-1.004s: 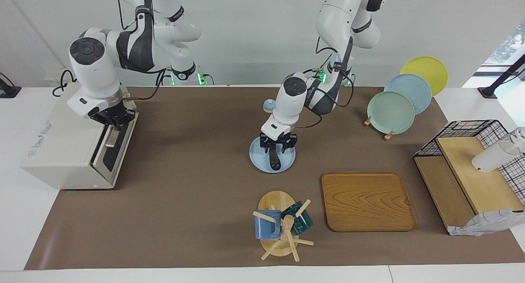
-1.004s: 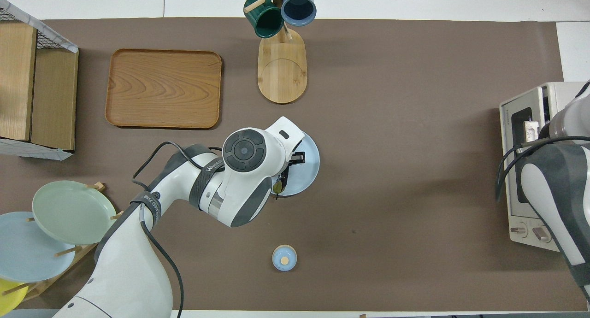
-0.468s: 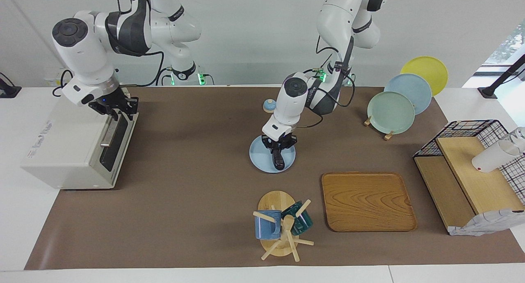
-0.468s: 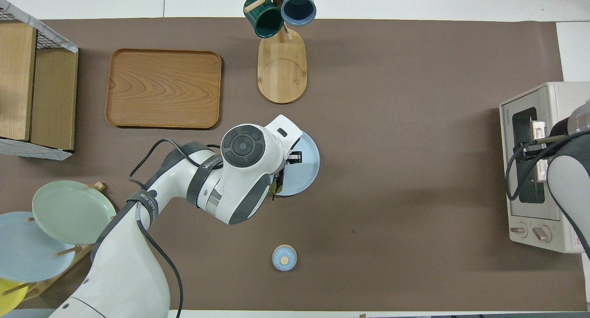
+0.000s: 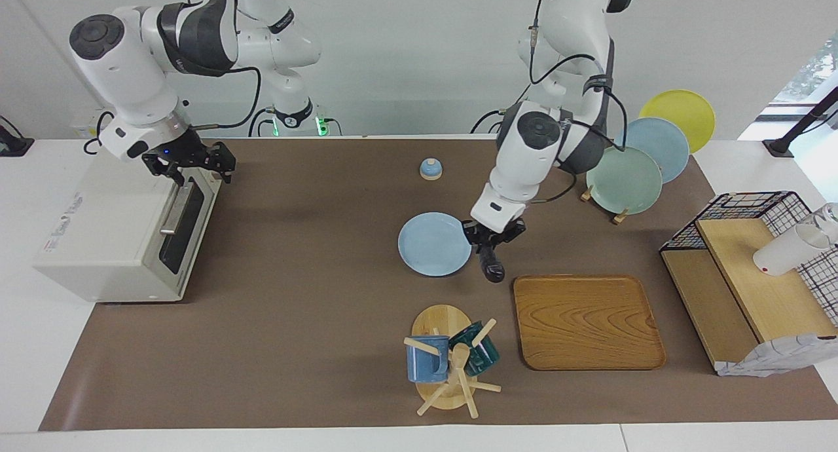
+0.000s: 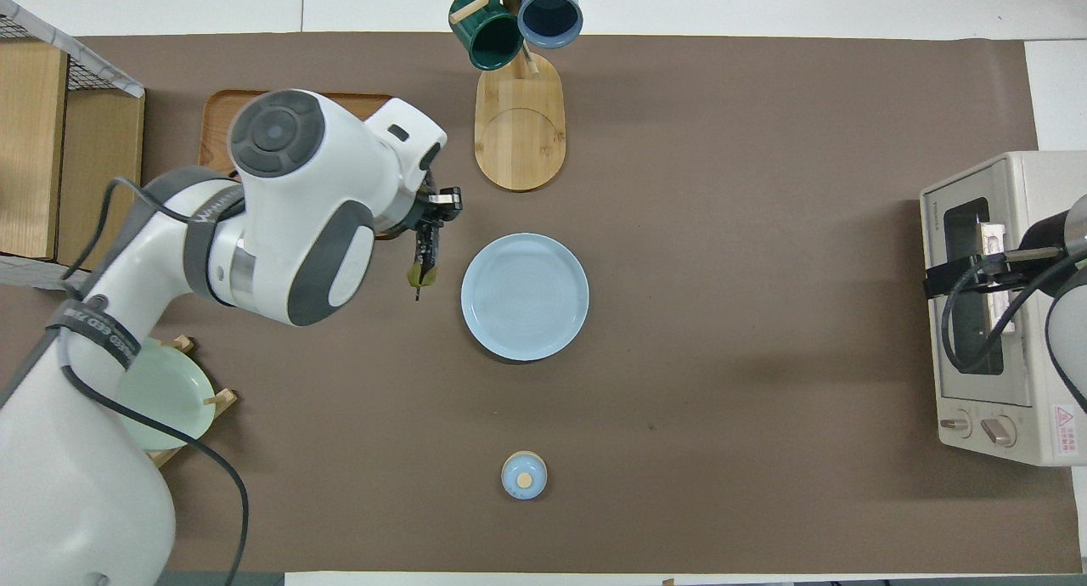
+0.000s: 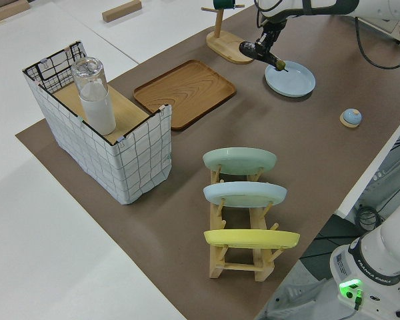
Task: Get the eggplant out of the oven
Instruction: 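Carry the eggplant with the left gripper onto the wooden tray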
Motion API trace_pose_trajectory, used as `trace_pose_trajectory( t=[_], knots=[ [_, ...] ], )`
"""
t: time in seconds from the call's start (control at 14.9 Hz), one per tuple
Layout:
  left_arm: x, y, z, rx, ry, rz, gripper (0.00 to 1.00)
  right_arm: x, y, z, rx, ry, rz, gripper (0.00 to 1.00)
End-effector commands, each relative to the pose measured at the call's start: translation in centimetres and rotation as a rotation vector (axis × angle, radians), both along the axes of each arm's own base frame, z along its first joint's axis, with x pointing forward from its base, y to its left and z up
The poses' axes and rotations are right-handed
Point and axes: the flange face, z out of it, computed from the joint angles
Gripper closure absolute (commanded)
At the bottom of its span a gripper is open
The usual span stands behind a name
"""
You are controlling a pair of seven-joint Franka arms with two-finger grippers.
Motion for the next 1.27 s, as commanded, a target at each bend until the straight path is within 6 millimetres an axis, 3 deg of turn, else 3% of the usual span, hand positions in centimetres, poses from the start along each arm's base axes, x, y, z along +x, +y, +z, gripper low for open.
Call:
trace_pose_trajectory(
  t=[0.0, 0.13, 0.33, 0.47, 0.54, 0.74, 1.2],
  knots=[
    [3.7, 5.6, -0.8, -0.006, 0.009, -0.008, 1.0, 0.5, -0.2, 2.5, 0.021, -0.039, -0.008, 0.0],
    [6.6, 9.3, -1.3, -0.005, 0.007, -0.02, 1.0, 1.6, -0.2, 3.8, 0.014, -0.062, -0.009, 0.0],
    [12.1, 13.2, -3.1, -0.006, 0.007, -0.021, 1.0, 1.6, -0.2, 3.9, 0.016, -0.062, -0.026, 0.0],
    [13.6, 14.5, -5.3, -0.002, -0.014, -0.039, 1.0, 1.5, -0.3, 3.9, 0.016, -0.06, -0.054, 0.0],
    [14.2, 16.1, -5.8, 0.001, -0.046, -0.044, 1.0, 1.3, -0.3, 4.0, 0.017, -0.06, -0.054, 0.0],
    [13.0, 17.7, -9.1, 0.05, -0.082, -0.108, 1.0, 1.0, -0.3, 4.1, 0.016, -0.06, -0.054, 0.0],
    [12.5, 17.9, -9.1, 0.055, -0.06, -0.114, 1.0, 0.9, -0.3, 3.9, 0.017, -0.056, -0.054, 0.0]
  ],
)
